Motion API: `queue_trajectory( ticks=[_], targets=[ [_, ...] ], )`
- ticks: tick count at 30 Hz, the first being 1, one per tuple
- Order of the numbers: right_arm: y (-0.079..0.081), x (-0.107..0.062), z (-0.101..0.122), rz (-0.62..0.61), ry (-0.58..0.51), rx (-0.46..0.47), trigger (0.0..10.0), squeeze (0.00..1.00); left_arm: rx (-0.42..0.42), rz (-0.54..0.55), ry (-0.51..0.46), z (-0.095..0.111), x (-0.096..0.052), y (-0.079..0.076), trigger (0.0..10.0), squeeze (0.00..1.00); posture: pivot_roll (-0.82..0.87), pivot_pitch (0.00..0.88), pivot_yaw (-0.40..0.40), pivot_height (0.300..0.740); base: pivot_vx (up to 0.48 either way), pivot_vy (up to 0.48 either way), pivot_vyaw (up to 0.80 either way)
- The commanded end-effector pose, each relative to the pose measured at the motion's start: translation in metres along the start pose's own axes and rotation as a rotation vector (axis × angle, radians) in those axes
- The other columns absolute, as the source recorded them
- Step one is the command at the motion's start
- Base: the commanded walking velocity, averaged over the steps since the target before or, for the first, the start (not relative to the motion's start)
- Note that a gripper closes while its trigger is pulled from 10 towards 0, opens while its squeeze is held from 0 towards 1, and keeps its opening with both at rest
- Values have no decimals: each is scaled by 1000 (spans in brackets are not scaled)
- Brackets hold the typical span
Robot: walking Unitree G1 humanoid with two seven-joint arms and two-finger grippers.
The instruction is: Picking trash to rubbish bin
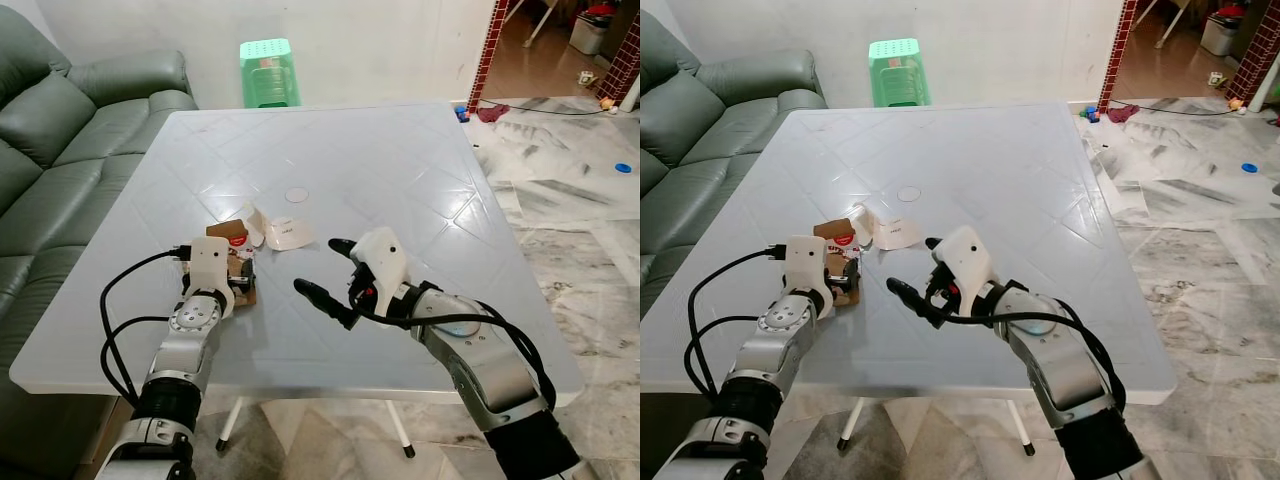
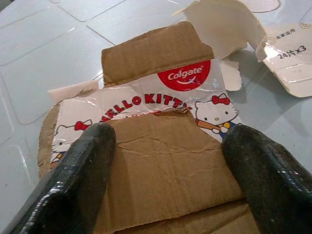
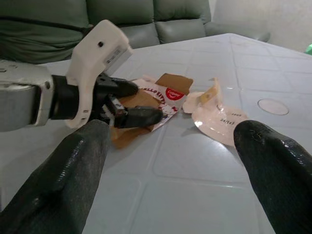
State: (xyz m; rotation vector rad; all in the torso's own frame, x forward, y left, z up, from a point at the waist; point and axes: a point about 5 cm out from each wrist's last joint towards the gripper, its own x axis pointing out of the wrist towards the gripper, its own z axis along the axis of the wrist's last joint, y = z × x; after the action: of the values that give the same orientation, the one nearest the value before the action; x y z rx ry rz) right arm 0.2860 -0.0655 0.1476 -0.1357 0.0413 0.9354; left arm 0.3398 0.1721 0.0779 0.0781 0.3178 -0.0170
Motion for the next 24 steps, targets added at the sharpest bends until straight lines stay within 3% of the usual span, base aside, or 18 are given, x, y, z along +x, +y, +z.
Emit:
queue_trajectory(
  ticks=[1,8,10,16,21,23,24],
  targets=[
    [4,0,4,23,-4,-14,10000,0,-2,-15,57,-9,0,-1,0,0,-54,51,48,740,0,0,0],
    [6,-1,3,29,11,-13,10000,0,-15,-48,100,-29,-15,-11,0,0,-45,53,46,740,0,0,0],
    [6,-1,3,38,14,-14,10000,0,-13,-49,119,-40,-27,-14,0,0,-38,57,39,740,0,0,0],
    [6,-2,2,49,21,-17,10000,0,-20,-22,133,-49,-42,-14,0,0,-34,57,32,740,0,0,0],
    [5,-3,1,53,28,-19,10000,0,-21,30,94,-43,-57,-12,0,0,-29,55,27,740,0,0,0],
    [5,-3,0,55,32,-21,10000,0,8,95,6,-29,-62,-6,0,0,-23,51,24,740,0,0,0],
    [5,-3,0,55,32,-21,10000,0,8,95,6,-29,-62,-6,0,0,-23,51,24,740,0,0,0]
  ],
)
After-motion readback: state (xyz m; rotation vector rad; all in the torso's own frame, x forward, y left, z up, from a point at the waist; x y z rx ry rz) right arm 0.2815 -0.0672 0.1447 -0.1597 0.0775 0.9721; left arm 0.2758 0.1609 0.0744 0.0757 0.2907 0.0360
